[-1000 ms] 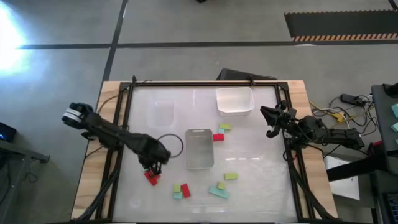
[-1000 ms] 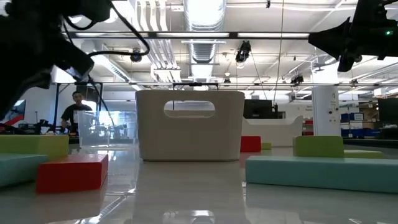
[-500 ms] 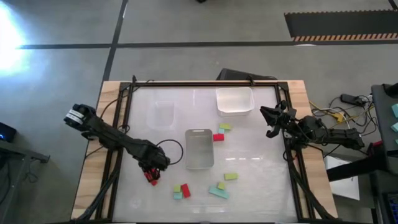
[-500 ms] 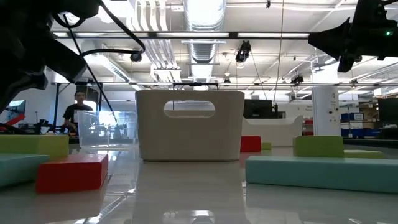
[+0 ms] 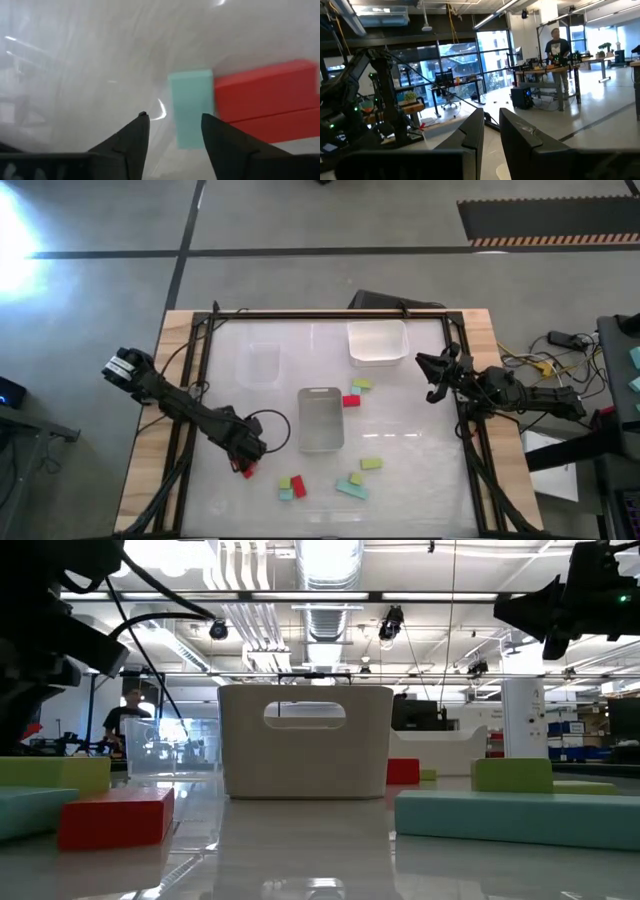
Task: Sort & place blocks by color
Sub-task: Put the blue block into the transparent bin
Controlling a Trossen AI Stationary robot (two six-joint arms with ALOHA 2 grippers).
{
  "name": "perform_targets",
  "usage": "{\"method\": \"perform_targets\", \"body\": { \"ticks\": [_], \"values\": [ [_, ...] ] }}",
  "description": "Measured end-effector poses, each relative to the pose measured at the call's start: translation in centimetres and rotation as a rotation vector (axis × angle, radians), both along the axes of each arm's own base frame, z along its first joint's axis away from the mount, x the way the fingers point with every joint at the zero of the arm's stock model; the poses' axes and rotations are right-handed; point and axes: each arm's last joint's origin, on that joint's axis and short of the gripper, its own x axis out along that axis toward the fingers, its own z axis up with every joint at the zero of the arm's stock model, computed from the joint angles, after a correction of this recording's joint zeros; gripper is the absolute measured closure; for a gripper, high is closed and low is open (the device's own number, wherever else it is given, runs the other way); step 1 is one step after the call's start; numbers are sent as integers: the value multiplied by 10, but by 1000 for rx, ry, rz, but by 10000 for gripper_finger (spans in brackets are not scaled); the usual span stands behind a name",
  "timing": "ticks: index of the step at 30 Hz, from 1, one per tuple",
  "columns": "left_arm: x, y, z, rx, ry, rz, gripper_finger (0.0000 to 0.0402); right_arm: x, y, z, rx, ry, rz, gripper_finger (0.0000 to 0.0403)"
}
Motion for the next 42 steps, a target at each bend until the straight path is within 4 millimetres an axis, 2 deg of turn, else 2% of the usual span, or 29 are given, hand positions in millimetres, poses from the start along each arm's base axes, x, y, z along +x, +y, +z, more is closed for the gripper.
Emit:
{"method": "perform_targets", "body": {
  "ticks": [11,21,36,42],
  "values": [
    [0,-1,-3,-8,-14,-27,231,0,0,0,0,1,0,351],
    [-10,4,-15,4,18,-22,231,0,0,0,1,4,0,351],
    [-20,9,9,-46,-85,22,231,1,0,-3,2,32,0,351],
    [-19,8,9,-54,-95,53,231,1,0,-3,3,33,0,351]
  ]
}}
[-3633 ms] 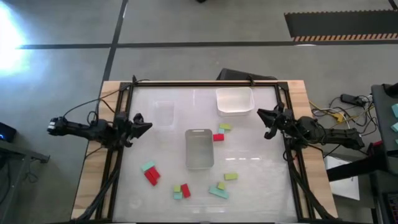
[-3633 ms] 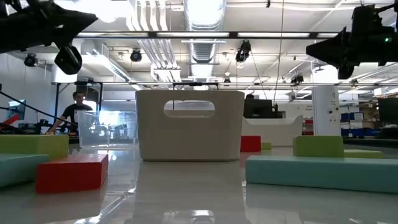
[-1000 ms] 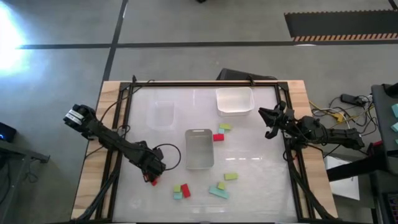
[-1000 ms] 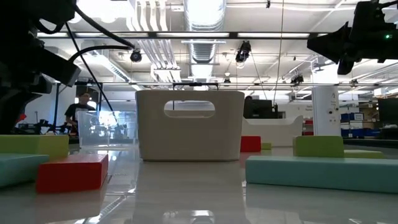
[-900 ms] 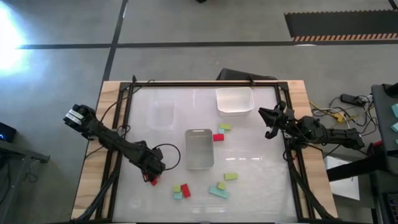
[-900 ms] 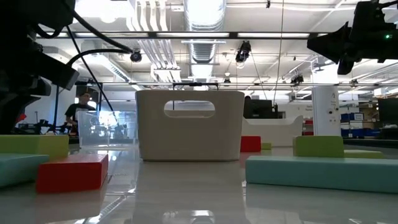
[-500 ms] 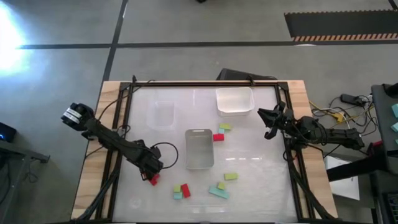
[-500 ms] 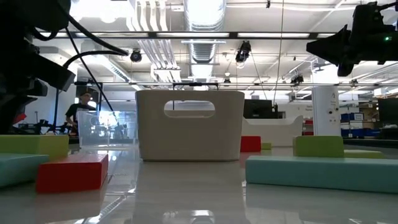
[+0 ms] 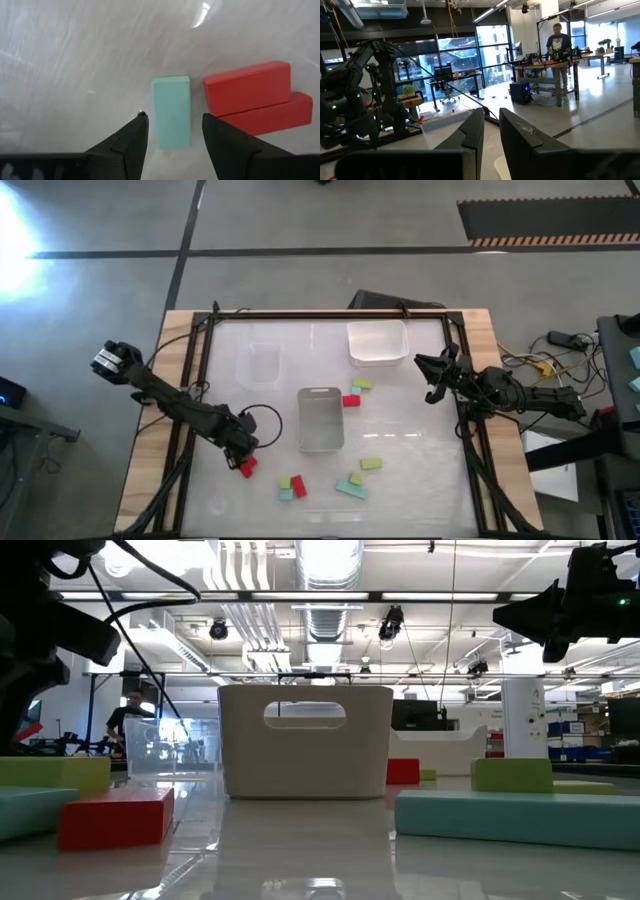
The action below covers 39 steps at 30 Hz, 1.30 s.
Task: Sort & place blocks by color
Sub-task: Put the blue block into the transparent bin
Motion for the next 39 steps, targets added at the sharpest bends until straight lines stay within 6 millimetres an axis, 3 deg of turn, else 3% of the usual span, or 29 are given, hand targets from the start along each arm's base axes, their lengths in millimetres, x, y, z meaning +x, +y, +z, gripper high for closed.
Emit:
{"method": "perform_targets", "body": {
  "ticks": [9,20,39],
  "values": [
    [1,-2,-5,-23,50,129,227,0,0,-1,1,15,0,351],
    [2,-1,-8,19,44,73,170,0,0,-2,1,19,0,351],
    [7,-4,-29,81,132,12,179,0,0,-2,1,19,0,351]
  ]
}}
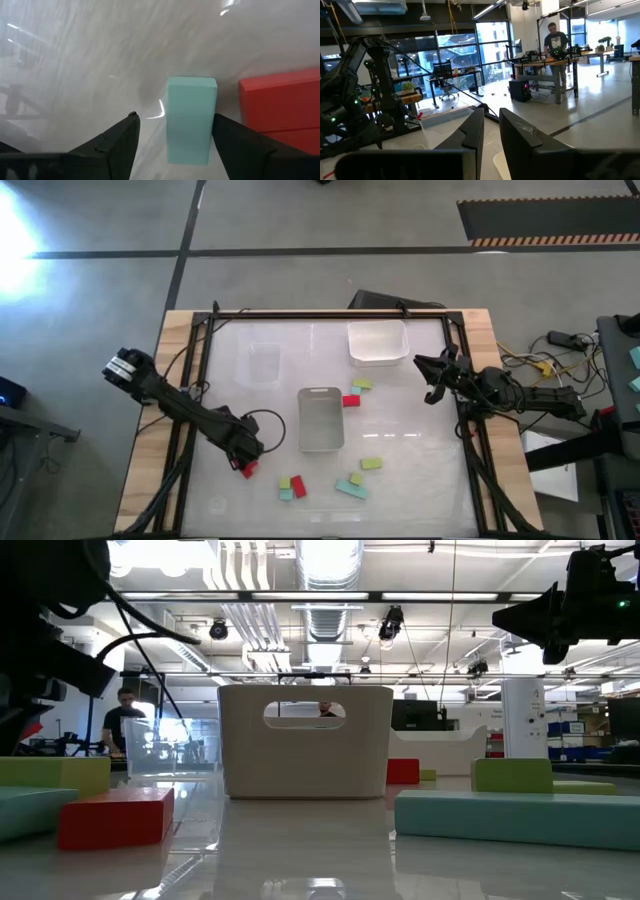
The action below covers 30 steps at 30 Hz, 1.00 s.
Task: Sort & place blocks by color
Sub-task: Put the blue block into the transparent bin
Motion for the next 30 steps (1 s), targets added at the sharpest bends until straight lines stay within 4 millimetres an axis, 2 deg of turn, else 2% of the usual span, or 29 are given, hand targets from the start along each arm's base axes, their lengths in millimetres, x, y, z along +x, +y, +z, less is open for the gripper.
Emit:
{"method": "perform_targets", "body": {
  "ticks": [4,10,15,21,27,30],
  "values": [
    [1,-1,-4,6,16,-13,212,0,0,0,0,1,0,351],
    [3,-2,-6,3,23,-52,290,0,0,0,0,0,0,351],
    [0,0,0,7,29,-52,294,0,0,0,0,1,0,351],
    [8,-3,31,-6,23,-51,294,0,0,0,0,0,0,351],
    [34,-10,77,-71,-76,-130,294,0,0,0,0,-1,0,351],
    [50,-6,99,-94,-133,-145,294,0,0,0,0,-1,-1,351]
  ]
}}
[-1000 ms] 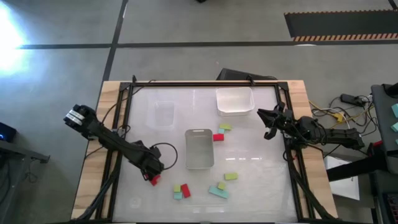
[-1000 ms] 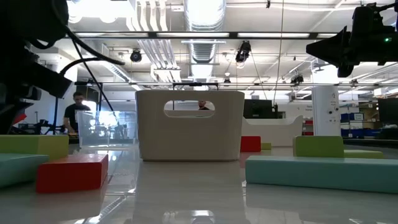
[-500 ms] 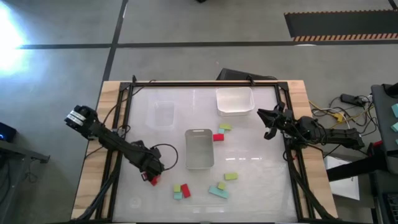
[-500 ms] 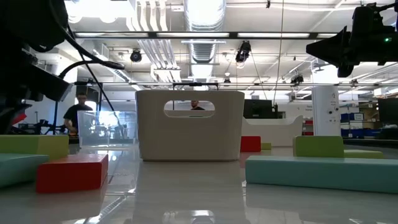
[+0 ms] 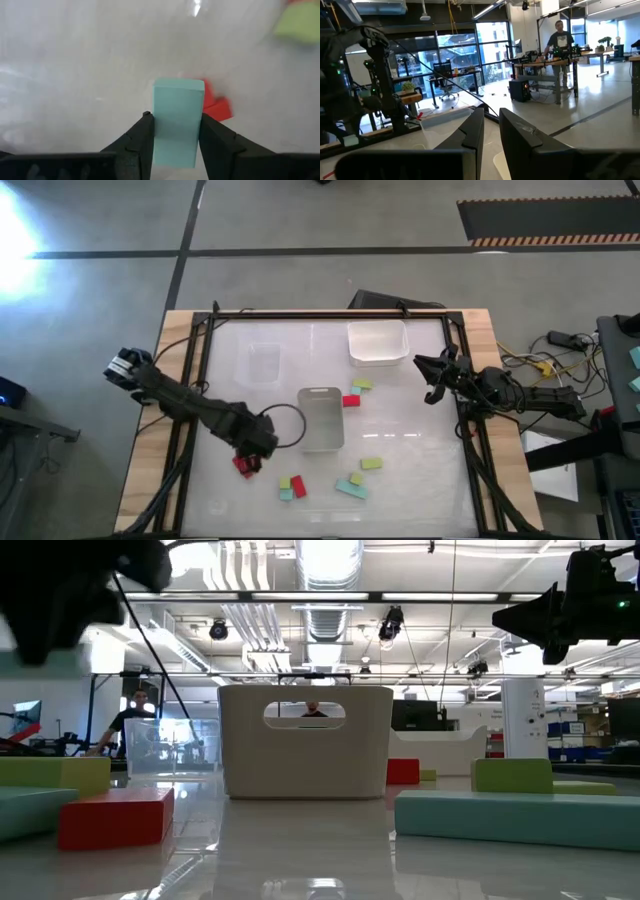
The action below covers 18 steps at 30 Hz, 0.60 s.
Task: Sort & place blocks by color
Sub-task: Put the blue block into the transparent bin
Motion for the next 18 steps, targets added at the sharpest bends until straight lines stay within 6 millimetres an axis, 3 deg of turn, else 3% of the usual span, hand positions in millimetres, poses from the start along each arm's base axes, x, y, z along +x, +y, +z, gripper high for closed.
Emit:
{"method": "perform_targets", "body": {
  "ticks": [8,12,18],
  "values": [
    [39,25,41,10,-71,-138,294,0,0,0,0,0,0,351],
    [48,48,45,127,5,-319,294,0,0,0,0,0,0,351],
    [48,102,43,255,102,-451,294,0,0,0,-1,1,0,351]
  ]
}}
